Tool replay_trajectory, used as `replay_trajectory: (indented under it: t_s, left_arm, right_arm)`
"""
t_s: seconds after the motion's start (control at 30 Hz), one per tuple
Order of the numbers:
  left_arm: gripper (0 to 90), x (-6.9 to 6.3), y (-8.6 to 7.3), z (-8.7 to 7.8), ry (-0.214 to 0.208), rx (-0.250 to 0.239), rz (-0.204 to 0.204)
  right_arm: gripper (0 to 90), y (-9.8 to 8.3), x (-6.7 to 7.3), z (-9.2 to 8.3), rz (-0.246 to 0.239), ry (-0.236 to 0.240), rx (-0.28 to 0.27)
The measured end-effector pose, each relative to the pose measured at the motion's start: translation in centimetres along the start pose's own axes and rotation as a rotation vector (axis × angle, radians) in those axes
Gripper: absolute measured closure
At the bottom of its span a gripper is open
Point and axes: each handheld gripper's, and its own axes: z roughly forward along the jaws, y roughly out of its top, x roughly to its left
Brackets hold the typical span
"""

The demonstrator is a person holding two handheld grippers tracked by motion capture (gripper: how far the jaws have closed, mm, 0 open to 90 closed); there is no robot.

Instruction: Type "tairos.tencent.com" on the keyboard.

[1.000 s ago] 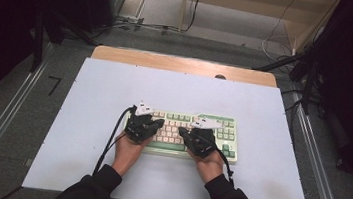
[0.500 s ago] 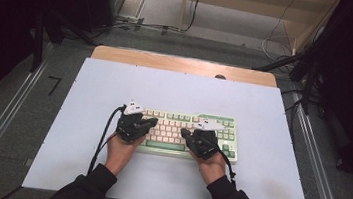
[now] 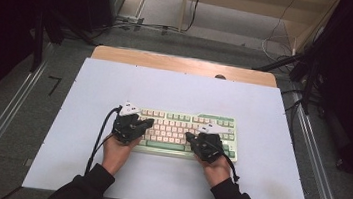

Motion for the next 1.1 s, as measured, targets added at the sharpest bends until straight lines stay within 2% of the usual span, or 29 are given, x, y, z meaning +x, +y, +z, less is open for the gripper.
replay_trajectory:
  t_s: [0.43, 1.1]
  left_arm:
    - [90.0, 0.54, -0.25, -0.61, 0.004, 0.000, -0.009]
    - [90.0, 0.71, -0.46, -0.63, 0.007, 0.004, -0.013]
  right_arm:
    - [87.3, -0.39, -0.24, -0.40, 0.002, -0.005, 0.008]
    - [87.3, -0.58, -0.27, -0.26, 0.004, -0.006, 0.016]
